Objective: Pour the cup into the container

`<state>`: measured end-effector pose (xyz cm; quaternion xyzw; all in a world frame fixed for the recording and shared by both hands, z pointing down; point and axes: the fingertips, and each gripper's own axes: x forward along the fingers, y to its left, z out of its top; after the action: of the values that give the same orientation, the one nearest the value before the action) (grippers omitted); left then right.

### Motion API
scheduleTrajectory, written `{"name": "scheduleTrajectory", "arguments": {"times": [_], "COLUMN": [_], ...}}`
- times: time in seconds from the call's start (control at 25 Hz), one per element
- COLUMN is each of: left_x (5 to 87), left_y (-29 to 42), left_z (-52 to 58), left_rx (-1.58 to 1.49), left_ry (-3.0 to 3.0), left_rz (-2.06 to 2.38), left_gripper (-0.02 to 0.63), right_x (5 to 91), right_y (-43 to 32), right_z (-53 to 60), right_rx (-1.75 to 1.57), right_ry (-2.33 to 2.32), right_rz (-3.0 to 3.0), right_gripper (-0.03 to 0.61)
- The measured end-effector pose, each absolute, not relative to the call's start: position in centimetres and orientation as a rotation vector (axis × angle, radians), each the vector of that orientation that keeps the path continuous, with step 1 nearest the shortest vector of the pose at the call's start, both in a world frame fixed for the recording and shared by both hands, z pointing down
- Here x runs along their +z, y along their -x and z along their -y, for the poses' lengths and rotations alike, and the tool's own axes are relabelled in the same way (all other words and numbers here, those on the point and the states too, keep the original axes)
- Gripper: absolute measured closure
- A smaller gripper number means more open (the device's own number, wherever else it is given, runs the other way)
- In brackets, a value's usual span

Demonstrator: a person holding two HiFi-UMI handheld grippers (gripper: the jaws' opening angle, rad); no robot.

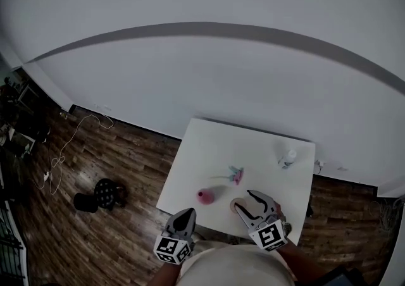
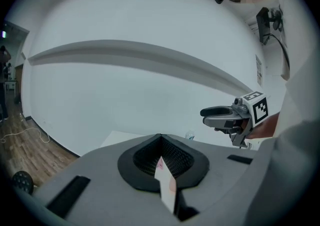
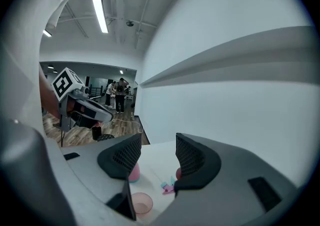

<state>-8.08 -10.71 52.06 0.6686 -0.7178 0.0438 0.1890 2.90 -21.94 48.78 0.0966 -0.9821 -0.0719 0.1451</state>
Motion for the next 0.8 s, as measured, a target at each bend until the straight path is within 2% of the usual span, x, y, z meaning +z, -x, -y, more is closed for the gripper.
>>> {"name": "scheduleTrajectory", "arguments": {"times": [0.4, 0.8], "left_x": [52.6, 56.6], "left_y": [7.2, 6.9], "left_z": [9.3, 8.4], "left_rx": [0.15, 0.174], "left_ry": [-1.856, -1.772], "left_rz": [2.049, 2.022], "left_gripper": [0.603, 0.603], "right_x": [48.3, 54.2], "right_y": [-3.2, -3.8], "right_z": [20.2, 19.5], "right_rx": [-0.26, -0.262], "right_ry": [-0.274, -0.244], "right_rz": [2.853, 2.768], "right_gripper": [0.356, 0.357]}}
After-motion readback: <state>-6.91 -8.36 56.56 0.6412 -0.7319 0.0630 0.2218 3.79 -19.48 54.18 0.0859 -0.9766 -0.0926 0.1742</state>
